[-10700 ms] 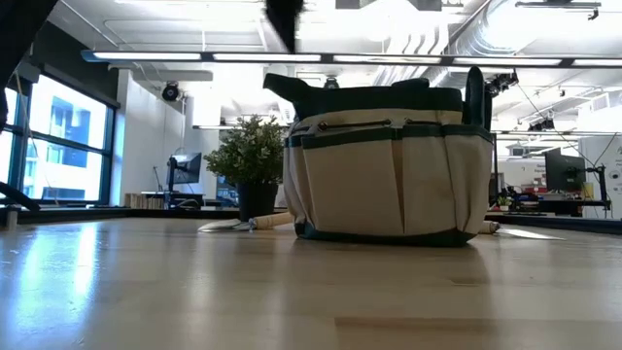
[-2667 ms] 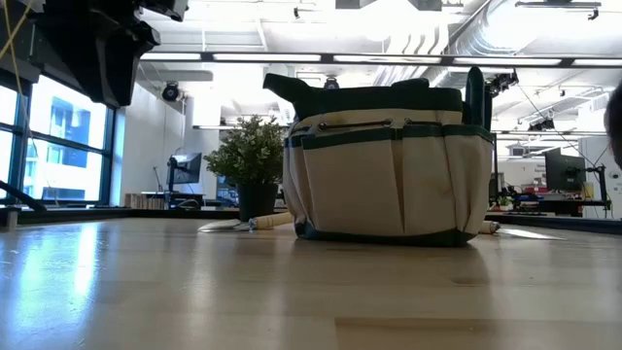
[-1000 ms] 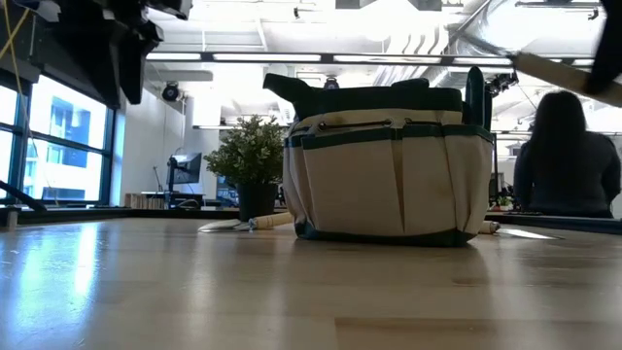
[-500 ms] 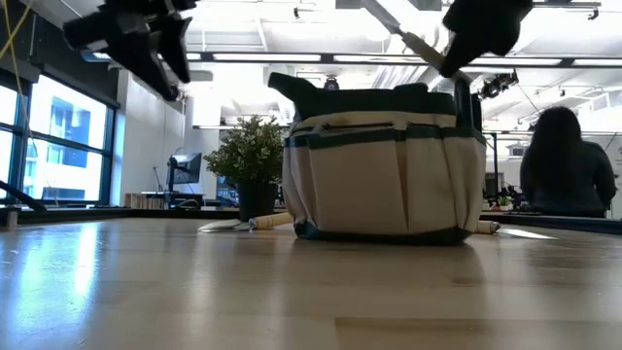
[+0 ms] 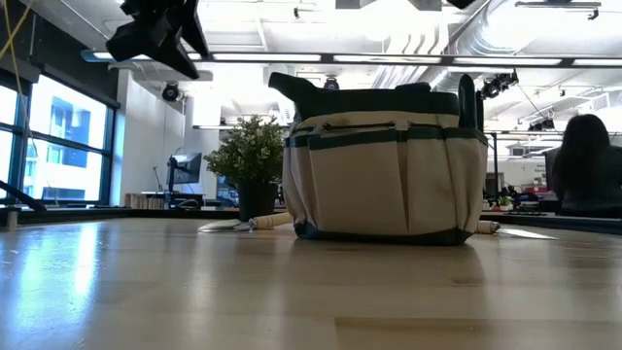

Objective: Pick & Place Garden tools in Gardening bag
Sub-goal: Put the bottom right brown trowel into the green bag

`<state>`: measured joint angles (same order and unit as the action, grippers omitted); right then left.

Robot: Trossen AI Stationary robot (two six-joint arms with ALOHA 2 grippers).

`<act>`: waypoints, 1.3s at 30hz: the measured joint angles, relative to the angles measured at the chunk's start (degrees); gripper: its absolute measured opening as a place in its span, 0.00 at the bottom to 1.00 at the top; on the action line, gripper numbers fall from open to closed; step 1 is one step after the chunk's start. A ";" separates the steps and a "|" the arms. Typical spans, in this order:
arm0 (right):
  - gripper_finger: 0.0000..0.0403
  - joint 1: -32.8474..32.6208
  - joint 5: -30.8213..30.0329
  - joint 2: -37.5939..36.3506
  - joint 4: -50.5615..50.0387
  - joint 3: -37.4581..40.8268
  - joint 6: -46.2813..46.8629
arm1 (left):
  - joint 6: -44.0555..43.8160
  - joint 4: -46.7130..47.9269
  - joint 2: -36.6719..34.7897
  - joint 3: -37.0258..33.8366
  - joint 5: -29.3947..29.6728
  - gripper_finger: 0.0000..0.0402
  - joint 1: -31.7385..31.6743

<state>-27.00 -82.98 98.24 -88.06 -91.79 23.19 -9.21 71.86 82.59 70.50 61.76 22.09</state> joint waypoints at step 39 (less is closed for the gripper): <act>0.11 17.19 3.72 1.27 11.45 -2.32 -49.37 | 8.32 -14.09 -0.03 0.00 -15.46 0.60 -32.34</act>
<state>-9.81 -79.26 99.50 -76.61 -94.11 -26.17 -0.89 57.77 82.55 70.50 46.30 -10.25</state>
